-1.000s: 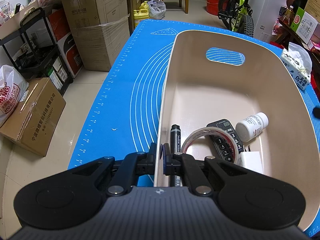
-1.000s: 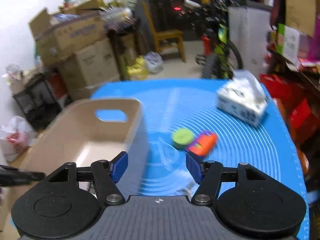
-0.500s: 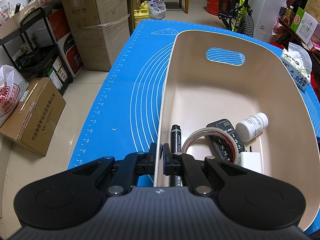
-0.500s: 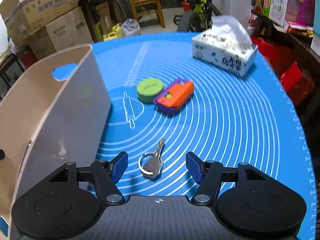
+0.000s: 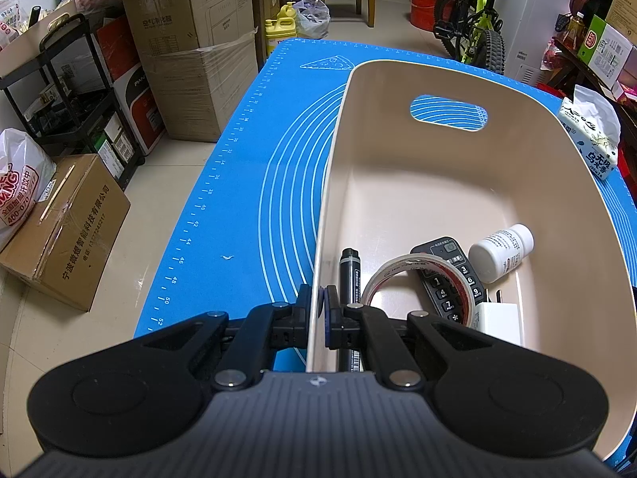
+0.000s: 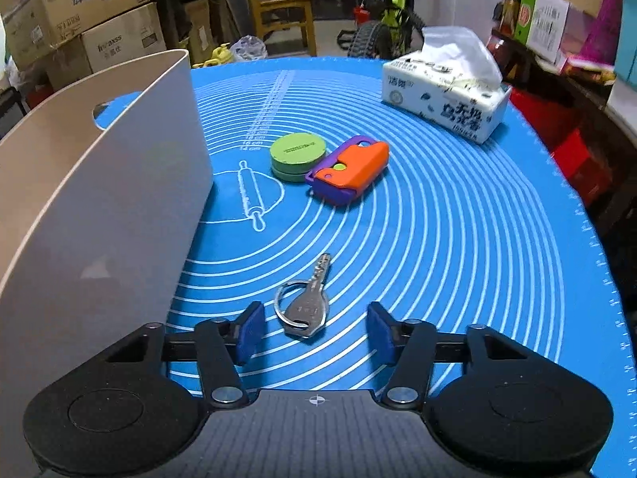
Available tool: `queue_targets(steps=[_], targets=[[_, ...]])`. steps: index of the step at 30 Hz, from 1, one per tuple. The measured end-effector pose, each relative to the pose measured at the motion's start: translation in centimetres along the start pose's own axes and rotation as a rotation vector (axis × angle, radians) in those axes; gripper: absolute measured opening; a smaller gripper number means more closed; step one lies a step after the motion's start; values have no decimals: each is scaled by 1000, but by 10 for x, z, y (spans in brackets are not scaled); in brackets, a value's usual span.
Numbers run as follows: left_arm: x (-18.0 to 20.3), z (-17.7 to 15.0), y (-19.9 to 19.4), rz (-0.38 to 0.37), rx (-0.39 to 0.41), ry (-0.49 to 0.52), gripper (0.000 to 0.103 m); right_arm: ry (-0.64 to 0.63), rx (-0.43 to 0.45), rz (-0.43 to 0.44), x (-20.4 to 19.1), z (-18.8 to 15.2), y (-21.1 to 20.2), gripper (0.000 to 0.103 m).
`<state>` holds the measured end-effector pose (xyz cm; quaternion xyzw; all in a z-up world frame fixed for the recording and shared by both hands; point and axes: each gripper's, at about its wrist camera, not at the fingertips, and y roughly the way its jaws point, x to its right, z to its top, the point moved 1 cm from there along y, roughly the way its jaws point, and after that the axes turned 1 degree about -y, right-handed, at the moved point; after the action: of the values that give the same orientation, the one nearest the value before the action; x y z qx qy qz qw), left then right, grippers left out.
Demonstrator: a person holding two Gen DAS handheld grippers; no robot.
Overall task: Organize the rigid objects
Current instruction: 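Lower the right gripper onto the silver keys and grasp the key ring, then carry the keys into the basket and open the right gripper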
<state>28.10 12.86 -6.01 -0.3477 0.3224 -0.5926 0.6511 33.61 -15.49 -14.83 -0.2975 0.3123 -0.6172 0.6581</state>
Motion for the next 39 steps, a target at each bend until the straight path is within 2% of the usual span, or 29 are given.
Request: queue_targets(steps=[1,5,10,11,12,16,30,33,39], targets=[[0,0,0,0,0,0,7,-10,4,-11,-1,-1,0,53],[0,0,0,0,0,0,7,-14,16,-10,0,0,-1,34],[0,0,0,0,0,0,7,-58,48,-8,-6,2,-5,26],[0,0,0,0,0,0,7,-76,62,-8,-8,2,-7,22],[0,0,0,0,0,1,7,-92,78,-5,-10,3,-10,14],[0,0,0,0,0,1,7,-141,84,7,-18,6,-10,13],[4,-1,1,5,-3,5,7,-137,63,22,-19,12,3,13],[3,-1,1,3,-2,5,7,-131,72,24,-16,13,-3,12],[3,-1,1,2,-3,4,7,-102,146,41,-12,26,-36,12]])
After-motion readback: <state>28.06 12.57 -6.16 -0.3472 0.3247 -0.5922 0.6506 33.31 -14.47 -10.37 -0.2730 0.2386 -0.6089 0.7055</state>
